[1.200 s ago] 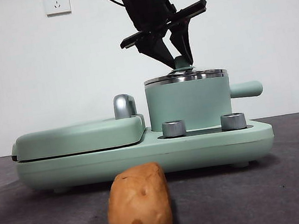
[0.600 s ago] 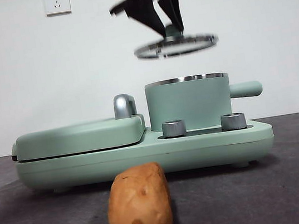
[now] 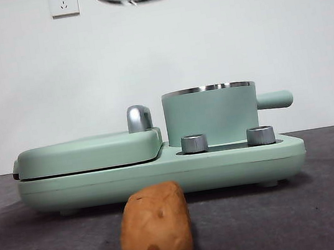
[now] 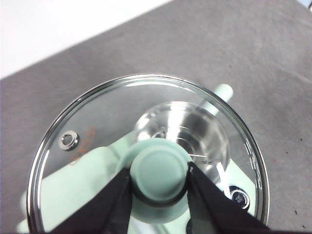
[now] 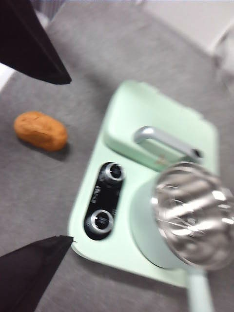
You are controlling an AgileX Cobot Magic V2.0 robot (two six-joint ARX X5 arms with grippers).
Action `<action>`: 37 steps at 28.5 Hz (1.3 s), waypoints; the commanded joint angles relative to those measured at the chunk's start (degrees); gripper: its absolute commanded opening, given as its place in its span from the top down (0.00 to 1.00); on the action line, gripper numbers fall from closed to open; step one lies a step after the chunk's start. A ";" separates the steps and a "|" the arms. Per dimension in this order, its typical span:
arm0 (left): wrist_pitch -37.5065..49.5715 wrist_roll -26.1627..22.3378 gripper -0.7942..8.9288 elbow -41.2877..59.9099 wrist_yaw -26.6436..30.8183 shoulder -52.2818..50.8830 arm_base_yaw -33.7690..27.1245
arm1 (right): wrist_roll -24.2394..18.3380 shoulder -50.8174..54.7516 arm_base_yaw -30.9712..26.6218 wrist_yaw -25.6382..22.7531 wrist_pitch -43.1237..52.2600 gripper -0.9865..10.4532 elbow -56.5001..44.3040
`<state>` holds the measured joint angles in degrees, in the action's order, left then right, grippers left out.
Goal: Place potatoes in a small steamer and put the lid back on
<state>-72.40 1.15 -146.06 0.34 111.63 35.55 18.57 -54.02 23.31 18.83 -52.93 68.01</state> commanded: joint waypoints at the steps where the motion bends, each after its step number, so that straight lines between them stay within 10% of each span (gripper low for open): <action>1: 0.83 -0.76 0.87 -2.43 0.22 -1.75 -0.96 | 3.89 -4.13 7.17 -5.14 0.52 0.48 0.96; 16: -1.57 -1.16 0.87 -2.05 0.17 -6.51 -8.63 | 15.02 -31.56 28.02 -12.94 7.89 0.48 0.96; 37: -4.37 -1.44 0.89 8.26 -5.29 -9.60 -8.52 | 17.18 -46.75 32.33 -13.88 11.80 0.48 0.96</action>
<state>-77.84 0.64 -136.73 -4.38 103.42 26.65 34.98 -99.63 54.81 4.82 -41.39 68.01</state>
